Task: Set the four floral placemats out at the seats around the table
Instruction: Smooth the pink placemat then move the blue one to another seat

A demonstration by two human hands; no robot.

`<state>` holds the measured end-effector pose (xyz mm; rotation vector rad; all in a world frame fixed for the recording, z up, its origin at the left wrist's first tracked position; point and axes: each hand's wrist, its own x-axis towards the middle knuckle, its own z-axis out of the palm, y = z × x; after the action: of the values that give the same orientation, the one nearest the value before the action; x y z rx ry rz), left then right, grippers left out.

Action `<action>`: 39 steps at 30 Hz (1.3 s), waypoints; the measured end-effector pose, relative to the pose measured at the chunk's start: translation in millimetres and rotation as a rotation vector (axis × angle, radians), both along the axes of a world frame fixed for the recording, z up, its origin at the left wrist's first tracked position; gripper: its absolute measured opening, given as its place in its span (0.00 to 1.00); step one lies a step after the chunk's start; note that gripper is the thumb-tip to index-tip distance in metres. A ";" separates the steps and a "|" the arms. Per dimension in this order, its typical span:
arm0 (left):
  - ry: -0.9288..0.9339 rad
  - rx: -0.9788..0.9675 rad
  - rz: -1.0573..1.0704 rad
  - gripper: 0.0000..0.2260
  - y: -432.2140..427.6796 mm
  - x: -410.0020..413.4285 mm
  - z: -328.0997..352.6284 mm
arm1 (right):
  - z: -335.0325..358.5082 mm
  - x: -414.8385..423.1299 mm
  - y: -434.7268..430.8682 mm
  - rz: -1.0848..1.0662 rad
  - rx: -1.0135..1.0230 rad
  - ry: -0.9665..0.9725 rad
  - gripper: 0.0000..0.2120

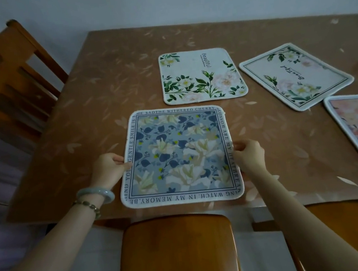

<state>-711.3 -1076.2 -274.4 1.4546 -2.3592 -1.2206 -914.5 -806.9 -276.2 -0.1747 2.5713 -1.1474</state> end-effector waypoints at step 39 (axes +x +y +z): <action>-0.333 -0.666 -0.714 0.26 -32.3 -134.1 -28.5 | -32.4 -60.8 -139.2 0.800 0.529 0.413 0.27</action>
<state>-845.4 -1108.6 -302.9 0.6458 -3.1923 -0.1478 -975.2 -946.1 -308.7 -1.2661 2.5847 -0.1382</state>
